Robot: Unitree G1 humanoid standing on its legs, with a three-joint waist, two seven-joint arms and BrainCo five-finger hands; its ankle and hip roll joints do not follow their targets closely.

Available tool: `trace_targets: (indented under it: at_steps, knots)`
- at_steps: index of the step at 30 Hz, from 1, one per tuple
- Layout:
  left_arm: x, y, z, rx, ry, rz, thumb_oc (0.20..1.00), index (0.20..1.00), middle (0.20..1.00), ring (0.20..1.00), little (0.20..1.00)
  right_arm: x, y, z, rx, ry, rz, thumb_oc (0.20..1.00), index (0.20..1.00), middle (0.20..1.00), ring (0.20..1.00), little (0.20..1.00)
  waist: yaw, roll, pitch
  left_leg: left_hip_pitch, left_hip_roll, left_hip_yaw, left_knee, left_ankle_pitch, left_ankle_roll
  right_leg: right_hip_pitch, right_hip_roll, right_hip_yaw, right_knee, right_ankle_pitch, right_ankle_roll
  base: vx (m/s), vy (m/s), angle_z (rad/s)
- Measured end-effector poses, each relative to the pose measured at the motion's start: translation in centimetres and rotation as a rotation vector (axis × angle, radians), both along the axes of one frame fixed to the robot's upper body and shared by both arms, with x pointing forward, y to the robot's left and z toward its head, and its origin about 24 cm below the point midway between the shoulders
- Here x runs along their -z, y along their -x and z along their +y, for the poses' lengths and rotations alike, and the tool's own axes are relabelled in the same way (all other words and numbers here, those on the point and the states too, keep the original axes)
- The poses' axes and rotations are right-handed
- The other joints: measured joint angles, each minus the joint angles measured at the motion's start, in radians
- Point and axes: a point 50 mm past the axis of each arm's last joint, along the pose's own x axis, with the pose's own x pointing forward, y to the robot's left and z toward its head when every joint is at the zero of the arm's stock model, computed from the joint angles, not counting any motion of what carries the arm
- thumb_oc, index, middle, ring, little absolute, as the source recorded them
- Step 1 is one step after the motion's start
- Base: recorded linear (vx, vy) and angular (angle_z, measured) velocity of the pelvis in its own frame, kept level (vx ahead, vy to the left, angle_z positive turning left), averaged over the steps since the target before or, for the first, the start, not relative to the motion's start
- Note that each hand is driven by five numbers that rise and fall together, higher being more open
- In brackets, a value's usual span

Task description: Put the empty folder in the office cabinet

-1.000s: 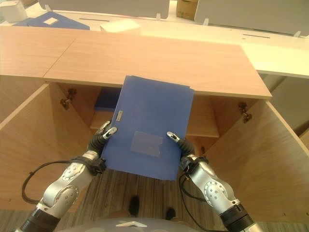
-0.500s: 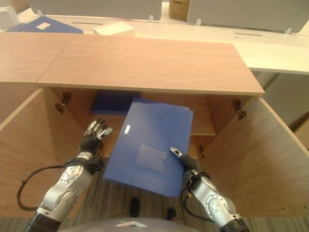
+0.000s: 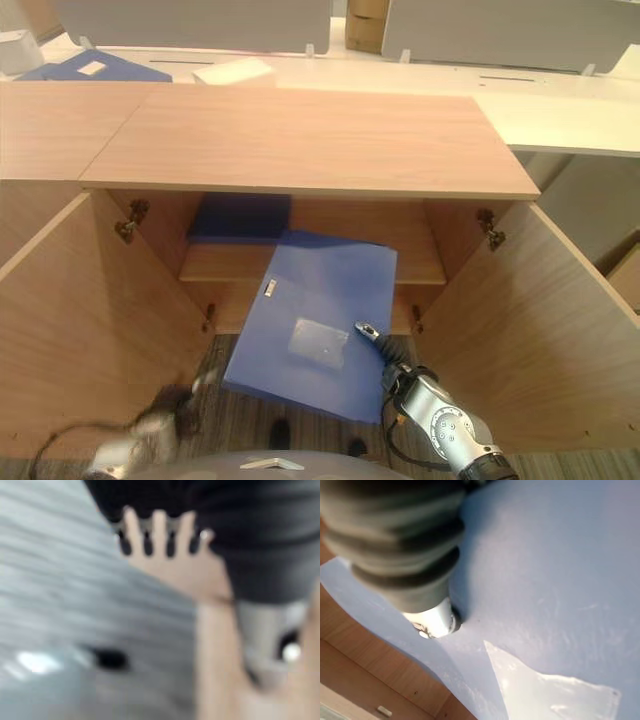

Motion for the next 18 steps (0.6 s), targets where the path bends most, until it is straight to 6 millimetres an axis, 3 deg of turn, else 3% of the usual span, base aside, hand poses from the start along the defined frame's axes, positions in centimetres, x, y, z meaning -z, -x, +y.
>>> trace_targets:
  at_steps: [1,2,5,7,9,14,18]
  knots:
    - [0.9,4.2,0.1,-0.062,-0.01,0.195,1.0,1.0,1.0,1.0,1.0,0.0,0.1,0.5,-0.009,-0.011,0.003,0.2,0.2,0.2,0.2,0.2,-0.007,-0.011,-0.009,-0.003,0.002,0.006,0.0,0.0,-0.001,-0.009,0.001,0.003,-0.001,0.0,0.0,0.01,-0.009,-0.07]
    - [1.1,7.2,-0.2,-0.087,0.002,0.321,1.0,1.0,1.0,1.0,1.0,0.1,0.2,0.7,-0.01,-0.017,0.007,0.2,0.2,0.2,0.2,0.2,-0.004,-0.019,-0.012,-0.007,0.003,0.01,0.001,0.003,-0.006,-0.015,0.002,0.006,0.001,0.002,0.001,0.01,-0.021,-0.05]
    - [0.9,12.7,-2.1,-0.147,0.08,0.541,1.0,1.0,1.0,1.0,1.0,0.6,0.2,1.1,-0.014,-0.024,0.031,0.2,0.2,0.2,0.2,0.2,0.007,-0.035,-0.02,-0.004,0.002,0.011,0.0,0.001,-0.004,-0.013,0.0,0.004,0.001,0.002,0.002,0.01,-0.034,0.02]
    - [0.6,14.2,-2.9,-0.169,0.115,0.625,1.0,1.0,1.0,1.0,1.0,1.1,0.2,1.6,-0.019,-0.033,0.049,0.2,0.2,0.2,0.2,0.2,0.005,-0.04,-0.025,-0.004,0.003,0.016,0.0,-0.001,-0.001,-0.014,0.0,0.009,0.001,0.003,0.004,0.01,-0.015,-0.08]
    - [0.6,14.6,-3.4,-0.181,0.156,0.62,1.0,1.0,1.0,1.0,1.0,1.2,0.4,2.0,-0.033,-0.037,0.056,0.2,0.2,0.2,0.2,0.2,0.009,-0.043,-0.026,-0.005,0.005,0.019,0.0,-0.001,-0.001,-0.016,0.0,0.012,0.001,0.003,0.005,0.01,0.014,-0.07]
    - [1.3,11.1,-3.0,-0.147,0.174,0.464,1.0,1.0,1.0,1.0,1.0,1.1,0.3,2.3,-0.032,-0.053,0.053,0.2,0.2,0.2,0.2,0.2,0.016,-0.058,-0.037,-0.006,0.009,0.027,0.0,-0.001,-0.001,-0.016,-0.001,0.021,-0.001,-0.002,-0.002,-0.01,0.042,-0.07]
    - [1.4,10.5,-2.4,-0.134,0.159,0.435,1.0,1.0,1.0,1.0,1.0,1.1,0.3,2.4,-0.034,-0.051,0.057,0.2,0.2,0.2,0.2,0.2,0.015,-0.058,-0.037,-0.009,0.008,0.031,0.0,-0.001,-0.001,-0.02,-0.001,0.021,-0.001,-0.001,-0.001,-0.01,0.012,-0.03]
